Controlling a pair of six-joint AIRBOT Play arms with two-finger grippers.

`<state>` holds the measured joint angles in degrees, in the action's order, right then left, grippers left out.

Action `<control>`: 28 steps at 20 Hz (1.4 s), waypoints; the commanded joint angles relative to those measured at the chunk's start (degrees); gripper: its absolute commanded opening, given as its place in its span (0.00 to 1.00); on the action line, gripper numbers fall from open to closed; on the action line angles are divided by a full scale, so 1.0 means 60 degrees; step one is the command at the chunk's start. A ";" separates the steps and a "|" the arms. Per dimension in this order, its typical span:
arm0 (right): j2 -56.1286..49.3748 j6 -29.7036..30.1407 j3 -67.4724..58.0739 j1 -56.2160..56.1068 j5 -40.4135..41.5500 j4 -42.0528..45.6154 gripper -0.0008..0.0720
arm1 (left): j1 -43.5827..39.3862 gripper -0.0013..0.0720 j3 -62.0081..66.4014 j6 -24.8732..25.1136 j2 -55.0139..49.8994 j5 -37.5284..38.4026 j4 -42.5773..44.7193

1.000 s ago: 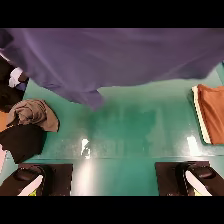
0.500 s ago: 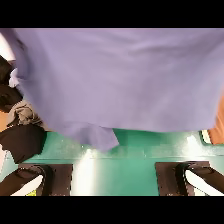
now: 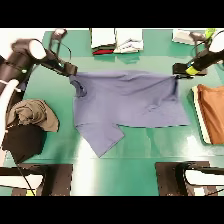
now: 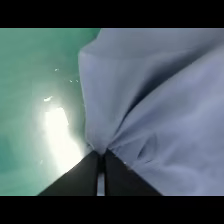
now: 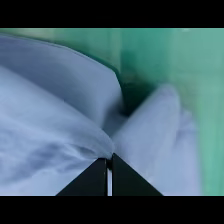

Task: Fold the shirts.

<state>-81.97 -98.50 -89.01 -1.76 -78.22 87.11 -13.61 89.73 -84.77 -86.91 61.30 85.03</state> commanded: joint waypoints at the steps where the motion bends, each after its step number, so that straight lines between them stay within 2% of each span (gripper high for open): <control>1: -0.0750 0.0015 0.0346 -0.0004 0.1322 -0.0874 0.04 | 0.0004 0.06 -0.0135 -0.0142 -0.0783 -0.0295 0.0120; 2: -0.0729 0.0131 0.0335 0.0036 0.1545 -0.1038 0.12 | 0.0004 0.34 -0.0022 -0.0127 -0.0776 -0.0146 0.0135; 3: -0.0688 0.0386 0.0222 0.0106 0.1625 -0.1104 0.42 | 0.0004 0.66 0.0127 -0.0164 -0.0743 0.0091 0.0270; 4: -0.0652 0.0470 -0.0022 0.0189 0.1432 -0.1082 0.55 | 0.0004 0.70 0.0328 -0.0313 -0.0641 0.0474 0.0412; 8: 0.0215 0.1016 -0.0011 0.0856 0.0277 -0.0991 0.55 | 0.0000 0.70 0.0226 -0.0594 0.0171 0.1934 0.0856; 12: 0.1949 0.1290 0.2779 0.2477 -0.0066 -0.0984 0.55 | 0.0000 0.70 -0.2167 -0.1275 0.1566 0.1934 0.0685; 14: 0.2645 0.1370 0.4401 0.3650 0.0036 -0.0998 0.78 | 0.0000 0.70 -0.3384 -0.1417 0.2204 0.1687 0.0455; 19: 0.2881 0.1668 0.6736 0.5515 0.0404 -0.1107 0.77 | -0.0029 0.70 -0.4452 -0.1621 0.2623 0.1220 -0.0455; 23: 0.2812 0.1683 0.7490 0.5464 0.1198 -0.1107 0.77 | -0.0029 0.70 -0.4448 -0.1621 0.2619 0.0907 -0.0750; 28: 0.1865 0.1676 0.7224 0.4688 0.1610 -0.1625 0.77 | -0.0029 0.70 -0.4448 -0.1621 0.2616 0.0973 -0.0750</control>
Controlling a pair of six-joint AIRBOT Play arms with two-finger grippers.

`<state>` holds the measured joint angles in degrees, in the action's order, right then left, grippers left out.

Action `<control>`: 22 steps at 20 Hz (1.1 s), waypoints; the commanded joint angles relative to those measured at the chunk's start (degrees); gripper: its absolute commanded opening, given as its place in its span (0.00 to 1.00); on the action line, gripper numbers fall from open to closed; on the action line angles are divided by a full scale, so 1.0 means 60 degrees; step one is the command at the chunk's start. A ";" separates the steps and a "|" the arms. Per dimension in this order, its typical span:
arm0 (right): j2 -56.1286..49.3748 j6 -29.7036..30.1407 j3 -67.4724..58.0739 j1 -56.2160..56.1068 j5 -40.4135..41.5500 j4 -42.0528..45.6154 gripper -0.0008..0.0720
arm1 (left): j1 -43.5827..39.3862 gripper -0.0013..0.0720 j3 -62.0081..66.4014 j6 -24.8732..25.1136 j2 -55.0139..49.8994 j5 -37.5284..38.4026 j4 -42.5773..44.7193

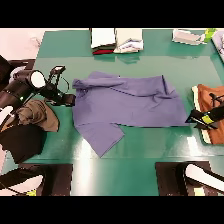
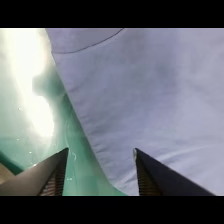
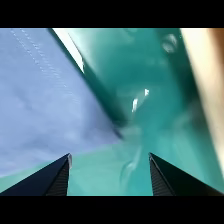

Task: Fold the shirts.

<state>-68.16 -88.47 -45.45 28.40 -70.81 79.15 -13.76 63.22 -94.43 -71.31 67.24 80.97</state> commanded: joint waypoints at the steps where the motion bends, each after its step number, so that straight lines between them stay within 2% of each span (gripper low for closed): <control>1: -0.0601 -0.0011 -0.0164 -0.0543 0.0470 -0.0273 0.77 | -0.0004 0.70 -0.0029 -0.0011 0.0018 0.0011 -0.0073; 3: -0.0900 -0.0109 -0.0477 -0.0965 0.0546 -0.0270 0.75 | -0.0004 0.70 -0.0029 -0.0004 0.0015 0.0197 -0.0069; 5: -0.1107 -0.0106 -0.0692 -0.1282 0.0554 -0.0240 0.60 | -0.0004 0.70 -0.0029 -0.0004 0.0015 0.0339 -0.0069; 6: -0.1177 -0.0102 -0.0772 -0.1395 0.0568 -0.0229 0.45 | -0.0004 0.70 -0.0029 -0.0004 0.0015 0.0495 -0.0066; 8: -0.1118 -0.0095 -0.0820 -0.1577 0.0630 -0.0160 0.09 | -0.0004 0.70 -0.0051 -0.0007 0.0015 0.1009 -0.0066; 9: -0.1035 -0.0095 -0.0820 -0.1632 0.0699 -0.0168 0.03 | -0.0004 0.70 -0.0124 -0.0007 0.0015 0.1228 -0.0066; 12: -0.0688 -0.0095 -0.0820 -0.1683 0.0903 -0.0171 0.03 | -0.0004 0.70 -0.0820 -0.0022 0.0015 0.1297 -0.0120; 17: -0.0525 -0.0091 -0.0823 -0.1683 0.0984 -0.0178 0.03 | -0.0004 0.70 -0.2149 -0.0007 0.0015 0.0058 -0.1450; 22: -0.0525 -0.0091 -0.0823 -0.1683 0.0976 -0.0189 0.03 | -0.0204 0.70 -0.2892 0.0069 0.0015 -0.0918 -0.2124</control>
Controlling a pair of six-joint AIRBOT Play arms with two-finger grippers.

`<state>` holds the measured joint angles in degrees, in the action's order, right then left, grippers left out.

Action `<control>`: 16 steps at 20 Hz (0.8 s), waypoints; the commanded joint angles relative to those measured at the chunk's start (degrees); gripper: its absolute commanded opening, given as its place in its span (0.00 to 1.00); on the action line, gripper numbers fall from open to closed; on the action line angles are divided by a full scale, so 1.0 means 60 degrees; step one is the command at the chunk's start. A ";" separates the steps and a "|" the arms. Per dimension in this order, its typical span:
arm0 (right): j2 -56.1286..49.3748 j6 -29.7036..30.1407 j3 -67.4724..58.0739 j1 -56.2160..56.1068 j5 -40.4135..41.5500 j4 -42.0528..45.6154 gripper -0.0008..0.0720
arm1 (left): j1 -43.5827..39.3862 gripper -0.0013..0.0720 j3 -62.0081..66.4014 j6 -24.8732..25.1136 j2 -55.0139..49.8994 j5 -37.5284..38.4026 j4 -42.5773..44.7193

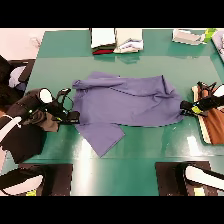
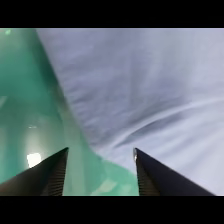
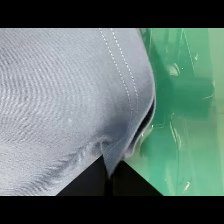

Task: Fold the shirts.

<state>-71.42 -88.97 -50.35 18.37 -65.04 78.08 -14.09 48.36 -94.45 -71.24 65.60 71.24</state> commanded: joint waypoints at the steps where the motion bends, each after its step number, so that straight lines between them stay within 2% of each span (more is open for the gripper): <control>1: 0.0018 -0.0007 -0.0004 -0.0011 0.0007 -0.0015 0.03 | -0.0350 0.70 -0.0452 0.0073 0.0000 -0.0736 -0.0474; 5: 0.0018 -0.0007 -0.0007 -0.0011 -0.0051 -0.0015 0.03 | -0.1100 0.70 -0.0459 0.0062 0.0004 -0.1053 -0.0229; 6: 0.0018 -0.0007 -0.0007 -0.0011 -0.0102 -0.0015 0.03 | -0.1115 0.64 -0.0455 0.0004 0.0004 -0.1064 -0.0106; 7: 0.0022 -0.0007 -0.0011 -0.0011 -0.0168 -0.0025 0.03 | -0.1104 0.29 -0.0455 -0.0007 0.0007 -0.1064 0.0029; 8: 0.0069 -0.0007 -0.0011 -0.0015 -0.0208 -0.0033 0.03 | -0.1104 0.07 -0.0444 -0.0011 0.0015 -0.1075 0.0157; 12: 0.1129 0.0058 -0.0565 -0.0011 -0.0331 -0.0098 0.03 | -0.1104 0.05 0.1020 -0.0211 0.0280 -0.0200 0.1395; 16: 0.2754 0.0098 -0.3002 -0.0011 -0.0852 -0.0546 0.03 | -0.1104 0.05 0.4277 -0.0266 0.2036 0.0080 0.3399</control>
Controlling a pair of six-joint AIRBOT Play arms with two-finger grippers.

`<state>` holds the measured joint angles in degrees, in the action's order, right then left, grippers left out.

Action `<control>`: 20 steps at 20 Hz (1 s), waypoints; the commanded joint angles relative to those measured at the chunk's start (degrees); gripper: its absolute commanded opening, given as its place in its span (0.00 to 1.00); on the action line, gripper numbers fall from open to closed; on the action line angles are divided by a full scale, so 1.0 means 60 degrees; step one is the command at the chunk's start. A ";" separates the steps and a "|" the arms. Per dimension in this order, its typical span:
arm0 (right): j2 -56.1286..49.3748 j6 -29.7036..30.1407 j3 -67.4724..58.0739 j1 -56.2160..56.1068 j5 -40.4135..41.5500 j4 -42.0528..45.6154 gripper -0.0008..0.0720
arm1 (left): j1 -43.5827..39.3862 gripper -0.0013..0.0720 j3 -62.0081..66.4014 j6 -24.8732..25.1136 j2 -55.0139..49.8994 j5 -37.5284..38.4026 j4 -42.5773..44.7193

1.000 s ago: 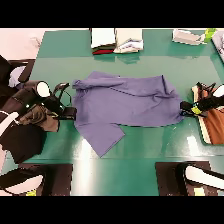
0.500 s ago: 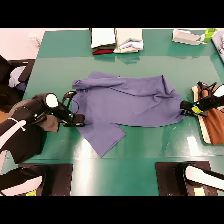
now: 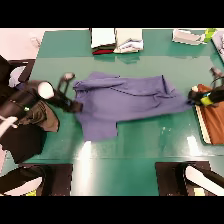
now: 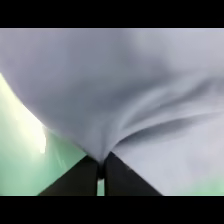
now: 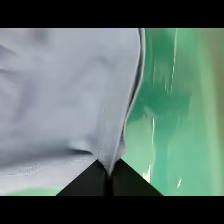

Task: Fold the shirts.

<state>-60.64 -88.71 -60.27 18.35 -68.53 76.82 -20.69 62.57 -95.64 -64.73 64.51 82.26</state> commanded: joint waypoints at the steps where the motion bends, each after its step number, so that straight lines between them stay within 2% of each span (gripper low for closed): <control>1: 0.1362 0.0055 -0.2109 -0.0007 -0.0240 -0.0492 0.03 | -0.0004 0.05 0.2830 -0.0066 0.1366 0.0262 0.1963; 7: 0.2845 0.0055 -0.6186 0.0000 -0.0273 -0.0586 0.03 | -0.0007 0.05 0.8062 -0.0062 0.3187 0.0255 0.2459; 11: 0.3009 0.0044 -0.7854 0.0000 -0.0586 -0.0321 0.03 | -0.0007 0.05 0.9959 -0.0062 0.3391 0.0219 0.2448; 14: 0.2346 0.0044 -0.9362 0.0000 -0.1690 -0.0262 0.03 | -0.0007 0.05 1.0003 -0.0058 0.3359 0.0142 0.2448; 17: 0.1344 -0.0066 -1.0520 0.0000 -0.2546 -0.0295 0.03 | -0.0007 0.05 0.8663 -0.0058 0.3297 0.0087 0.2554; 20: 0.0750 -0.0164 -0.9664 -0.0011 -0.2721 -0.0393 0.03 | -0.0004 0.05 0.7165 -0.0055 0.2532 0.0707 0.2612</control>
<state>-52.71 -89.03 -119.13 18.33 -81.84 75.11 -20.73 111.96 -96.01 -46.68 66.19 97.58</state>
